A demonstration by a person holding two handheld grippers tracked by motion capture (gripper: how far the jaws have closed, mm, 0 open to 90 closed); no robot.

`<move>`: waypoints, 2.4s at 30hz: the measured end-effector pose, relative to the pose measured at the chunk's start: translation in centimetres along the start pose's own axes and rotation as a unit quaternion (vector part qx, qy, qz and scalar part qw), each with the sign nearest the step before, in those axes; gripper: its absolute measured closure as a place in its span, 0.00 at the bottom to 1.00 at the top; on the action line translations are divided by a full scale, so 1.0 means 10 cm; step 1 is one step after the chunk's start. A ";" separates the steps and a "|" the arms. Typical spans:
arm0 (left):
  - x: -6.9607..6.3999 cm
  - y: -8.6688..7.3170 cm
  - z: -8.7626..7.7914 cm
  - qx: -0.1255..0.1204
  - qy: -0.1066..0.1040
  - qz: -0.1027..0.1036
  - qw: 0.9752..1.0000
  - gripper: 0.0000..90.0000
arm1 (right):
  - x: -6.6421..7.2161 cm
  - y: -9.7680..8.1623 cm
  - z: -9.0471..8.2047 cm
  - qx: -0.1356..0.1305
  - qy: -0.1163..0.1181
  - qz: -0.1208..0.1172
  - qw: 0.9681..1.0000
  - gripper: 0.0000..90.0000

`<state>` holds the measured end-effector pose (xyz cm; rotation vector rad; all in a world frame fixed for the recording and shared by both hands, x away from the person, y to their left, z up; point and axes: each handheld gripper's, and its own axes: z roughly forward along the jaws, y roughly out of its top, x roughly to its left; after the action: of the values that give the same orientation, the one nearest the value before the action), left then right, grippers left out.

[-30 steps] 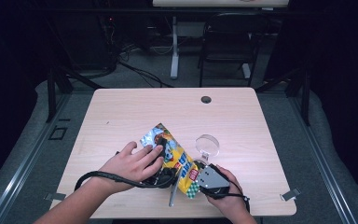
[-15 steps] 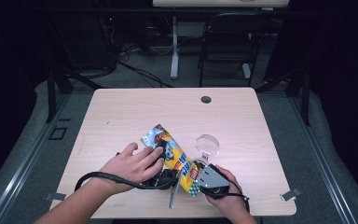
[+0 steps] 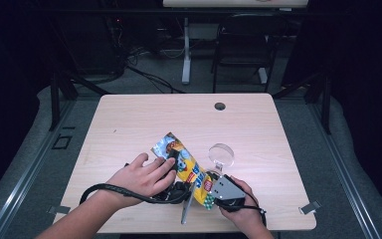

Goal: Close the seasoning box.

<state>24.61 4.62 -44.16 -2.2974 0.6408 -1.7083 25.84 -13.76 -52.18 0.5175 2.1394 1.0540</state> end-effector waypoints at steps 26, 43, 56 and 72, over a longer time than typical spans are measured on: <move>0.02 0.03 -0.05 0.002 -0.008 0.024 1.000 0.79 | 0.00 0.00 0.00 0.002 0.001 0.004 1.000 0.79; 0.06 0.03 -0.08 -0.001 -0.013 0.021 1.000 0.80 | 0.00 0.00 0.00 -0.002 0.005 0.009 1.000 0.79; 0.08 0.02 -0.11 -0.001 -0.013 0.024 1.000 0.81 | 0.00 0.01 -0.02 -0.004 0.007 0.014 1.000 0.79; 0.12 0.02 -0.13 -0.001 -0.021 0.031 0.999 0.81 | 0.03 0.02 -0.02 -0.008 0.011 0.021 1.000 0.79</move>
<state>23.62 4.05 -42.80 -2.2828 0.6979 -1.6295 25.54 -13.56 -52.04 0.5475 2.1469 1.1036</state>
